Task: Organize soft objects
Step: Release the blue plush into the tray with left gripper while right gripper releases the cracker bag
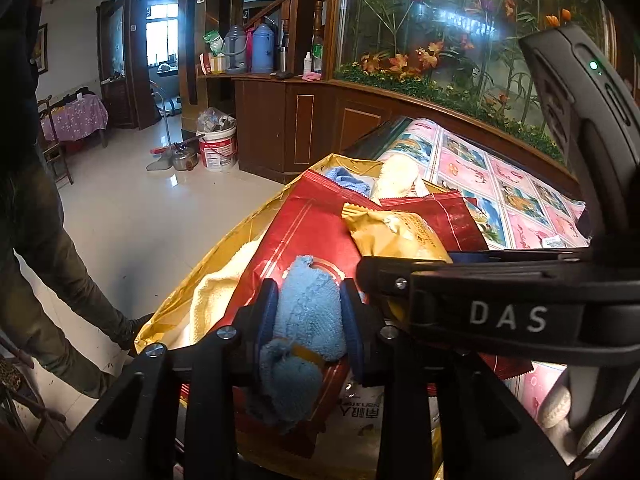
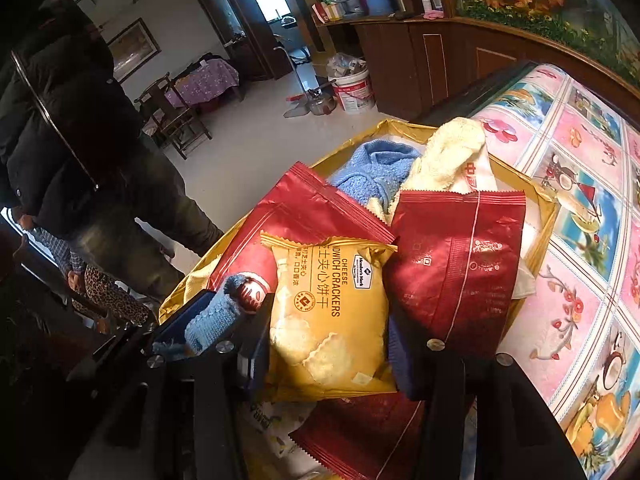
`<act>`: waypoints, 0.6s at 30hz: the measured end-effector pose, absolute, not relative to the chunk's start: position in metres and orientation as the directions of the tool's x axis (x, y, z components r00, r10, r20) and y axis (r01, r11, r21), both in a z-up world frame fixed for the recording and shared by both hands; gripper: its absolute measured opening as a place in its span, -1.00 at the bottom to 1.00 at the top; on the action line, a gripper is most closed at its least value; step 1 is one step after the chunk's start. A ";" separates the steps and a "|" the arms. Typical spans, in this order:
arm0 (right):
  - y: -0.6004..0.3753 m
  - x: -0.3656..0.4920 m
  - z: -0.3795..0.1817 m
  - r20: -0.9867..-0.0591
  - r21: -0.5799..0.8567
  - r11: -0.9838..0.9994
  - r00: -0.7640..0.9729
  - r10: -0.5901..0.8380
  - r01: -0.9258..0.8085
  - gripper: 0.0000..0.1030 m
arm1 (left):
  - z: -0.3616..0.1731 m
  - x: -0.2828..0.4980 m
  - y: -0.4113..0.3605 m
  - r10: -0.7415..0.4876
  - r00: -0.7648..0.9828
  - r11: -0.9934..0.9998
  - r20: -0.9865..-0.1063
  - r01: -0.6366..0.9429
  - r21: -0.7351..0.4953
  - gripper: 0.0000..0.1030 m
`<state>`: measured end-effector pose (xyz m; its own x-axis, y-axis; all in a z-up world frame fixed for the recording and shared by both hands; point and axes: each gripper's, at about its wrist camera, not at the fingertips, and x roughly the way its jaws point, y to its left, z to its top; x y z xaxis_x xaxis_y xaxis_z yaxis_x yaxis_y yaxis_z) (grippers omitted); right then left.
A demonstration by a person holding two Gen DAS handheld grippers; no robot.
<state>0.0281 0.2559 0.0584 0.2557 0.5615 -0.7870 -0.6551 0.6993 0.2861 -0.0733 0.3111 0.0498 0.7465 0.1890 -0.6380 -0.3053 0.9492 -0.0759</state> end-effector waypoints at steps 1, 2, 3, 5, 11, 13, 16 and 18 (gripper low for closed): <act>0.257 0.028 0.059 -0.789 0.272 0.699 0.263 0.555 -0.661 0.01 | 0.050 -0.073 0.310 0.188 0.746 0.950 -0.639 -0.304 -0.075 -0.26; 0.258 0.027 0.059 -0.789 0.264 0.698 0.267 0.553 -0.666 0.01 | 0.050 -0.073 0.310 0.200 0.743 0.949 -0.639 -0.310 -0.064 -0.23; 0.258 0.026 0.060 -0.787 0.262 0.696 0.270 0.555 -0.668 0.02 | 0.050 -0.073 0.309 0.209 0.741 0.947 -0.638 -0.315 -0.056 -0.19; 0.254 0.023 0.064 -0.773 0.279 0.698 0.277 0.571 -0.659 0.07 | 0.052 -0.073 0.311 0.212 0.741 0.944 -0.637 -0.324 -0.062 -0.04; 0.229 0.022 0.089 -0.696 0.349 0.682 0.310 0.648 -0.642 0.44 | 0.059 -0.079 0.314 0.251 0.736 0.927 -0.629 -0.370 -0.064 0.56; 0.222 0.017 0.099 -0.679 0.337 0.684 0.336 0.652 -0.647 0.44 | 0.062 -0.080 0.313 0.255 0.738 0.925 -0.625 -0.375 -0.065 0.57; 0.209 0.005 0.112 -0.657 0.301 0.703 0.395 0.643 -0.644 0.50 | 0.068 -0.083 0.311 0.272 0.741 0.921 -0.614 -0.385 -0.056 0.57; 0.198 -0.004 0.117 -0.648 0.268 0.727 0.440 0.622 -0.632 0.58 | 0.072 -0.085 0.306 0.284 0.746 0.921 -0.602 -0.387 -0.044 0.57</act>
